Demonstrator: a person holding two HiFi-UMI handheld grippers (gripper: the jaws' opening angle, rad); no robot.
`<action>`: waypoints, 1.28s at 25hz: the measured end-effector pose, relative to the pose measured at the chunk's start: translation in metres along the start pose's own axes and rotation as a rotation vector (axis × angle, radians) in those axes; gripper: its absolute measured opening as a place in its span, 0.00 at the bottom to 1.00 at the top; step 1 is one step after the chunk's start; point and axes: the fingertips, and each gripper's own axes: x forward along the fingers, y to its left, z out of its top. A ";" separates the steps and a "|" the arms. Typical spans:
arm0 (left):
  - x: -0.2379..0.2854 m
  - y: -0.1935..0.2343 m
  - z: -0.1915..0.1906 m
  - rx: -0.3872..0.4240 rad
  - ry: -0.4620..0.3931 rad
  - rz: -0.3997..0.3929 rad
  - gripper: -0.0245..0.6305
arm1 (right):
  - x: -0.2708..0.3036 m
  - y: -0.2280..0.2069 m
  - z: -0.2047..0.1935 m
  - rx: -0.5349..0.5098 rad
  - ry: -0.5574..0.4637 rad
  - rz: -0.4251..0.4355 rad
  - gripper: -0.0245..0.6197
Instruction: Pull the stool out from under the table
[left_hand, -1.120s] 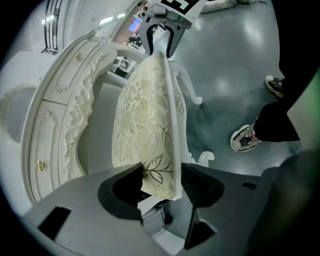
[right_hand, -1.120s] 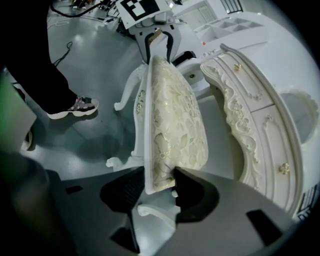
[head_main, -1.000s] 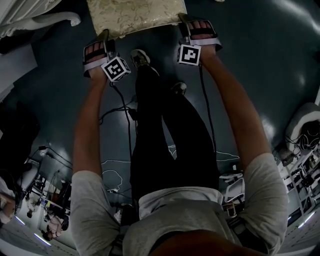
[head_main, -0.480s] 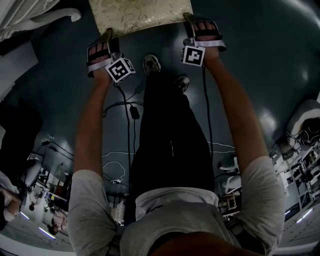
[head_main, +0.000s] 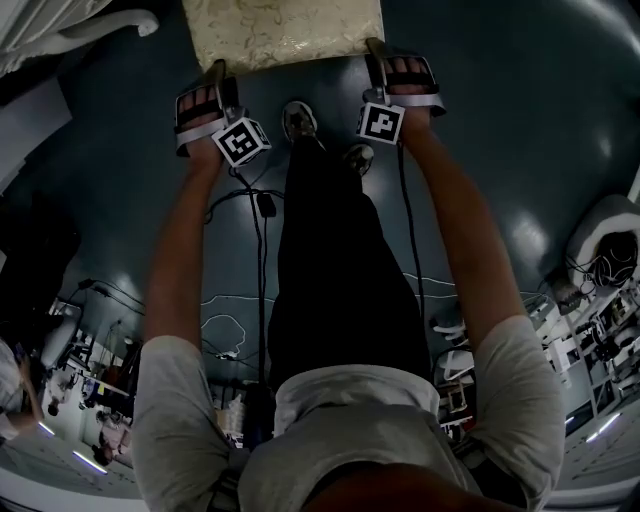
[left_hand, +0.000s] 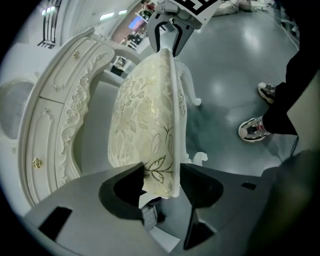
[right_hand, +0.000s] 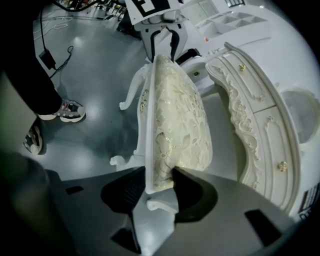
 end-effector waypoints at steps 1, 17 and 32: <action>-0.003 -0.004 -0.001 0.003 -0.003 -0.003 0.39 | -0.004 0.005 0.001 0.005 0.000 0.004 0.33; -0.012 -0.017 -0.002 0.066 0.017 0.065 0.36 | -0.035 0.036 0.006 0.098 0.008 0.007 0.32; -0.051 -0.079 0.041 -0.063 0.007 0.018 0.34 | -0.049 0.061 -0.041 -0.016 -0.027 0.023 0.33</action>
